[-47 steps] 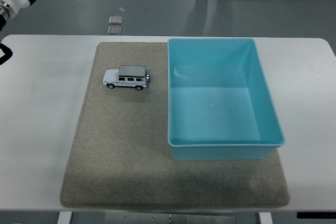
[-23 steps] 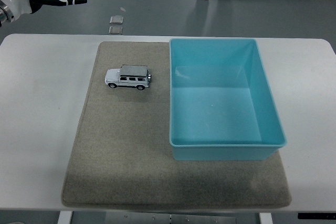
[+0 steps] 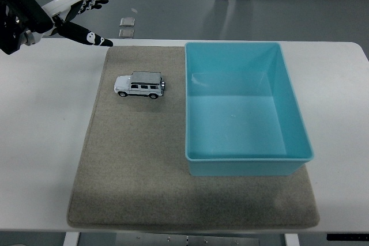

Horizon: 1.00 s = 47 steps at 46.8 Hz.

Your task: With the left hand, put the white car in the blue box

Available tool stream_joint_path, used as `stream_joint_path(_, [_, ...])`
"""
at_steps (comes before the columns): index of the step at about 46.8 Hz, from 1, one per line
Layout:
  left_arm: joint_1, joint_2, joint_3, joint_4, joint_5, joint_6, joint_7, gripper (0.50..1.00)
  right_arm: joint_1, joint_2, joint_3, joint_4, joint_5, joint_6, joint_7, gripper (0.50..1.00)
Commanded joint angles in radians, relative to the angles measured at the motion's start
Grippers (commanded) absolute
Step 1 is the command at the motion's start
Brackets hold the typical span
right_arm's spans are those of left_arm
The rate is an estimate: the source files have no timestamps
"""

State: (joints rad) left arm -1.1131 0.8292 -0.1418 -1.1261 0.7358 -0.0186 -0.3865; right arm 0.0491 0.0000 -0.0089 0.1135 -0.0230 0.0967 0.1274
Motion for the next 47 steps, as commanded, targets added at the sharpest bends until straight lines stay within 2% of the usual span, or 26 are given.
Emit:
stream_joint_path(1, [0.003, 0.001, 0.01, -0.043, 0.049, 0.028, 0.0, 1.0, 0.0, 0.0, 0.0, 0.0, 0.0, 0.0, 0.001, 0.936])
stream_joint_path(6, [0.003, -0.001, 0.039, -0.116, 0.108, 0.075, 0.001, 0.999, 0.0, 0.0, 0.0, 0.0, 0.0, 0.0, 0.0, 0.936])
stream_joint_path(9, [0.003, -0.005, 0.054, -0.126, 0.146, 0.106, 0.005, 0.999, 0.0, 0.0, 0.0, 0.0, 0.0, 0.0, 0.0, 0.936])
stream_joint_path(12, [0.004, -0.009, 0.064, -0.129, 0.166, 0.109, 0.011, 0.999, 0.0, 0.0, 0.0, -0.002, 0.0, 0.0, 0.0, 0.936])
stream_joint_path(21, [0.004, -0.033, 0.12, -0.1, 0.217, 0.135, 0.028, 0.996, 0.0, 0.0, 0.0, 0.0, 0.0, 0.0, 0.0, 0.936])
stream_joint_path(28, [0.004, -0.11, 0.148, -0.057, 0.223, 0.16, 0.063, 0.996, 0.0, 0.0, 0.0, -0.002, 0.0, 0.0, 0.0, 0.936])
stream_joint_path(40, [-0.007, -0.127, 0.205, -0.055, 0.234, 0.213, 0.066, 0.992, 0.0, 0.0, 0.0, 0.0, 0.0, 0.0, 0.0, 0.936])
stream_joint_path(47, [-0.005, -0.162, 0.214, -0.031, 0.238, 0.23, 0.066, 0.986, 0.0, 0.0, 0.001, 0.0, 0.0, 0.0, 0.001, 0.936])
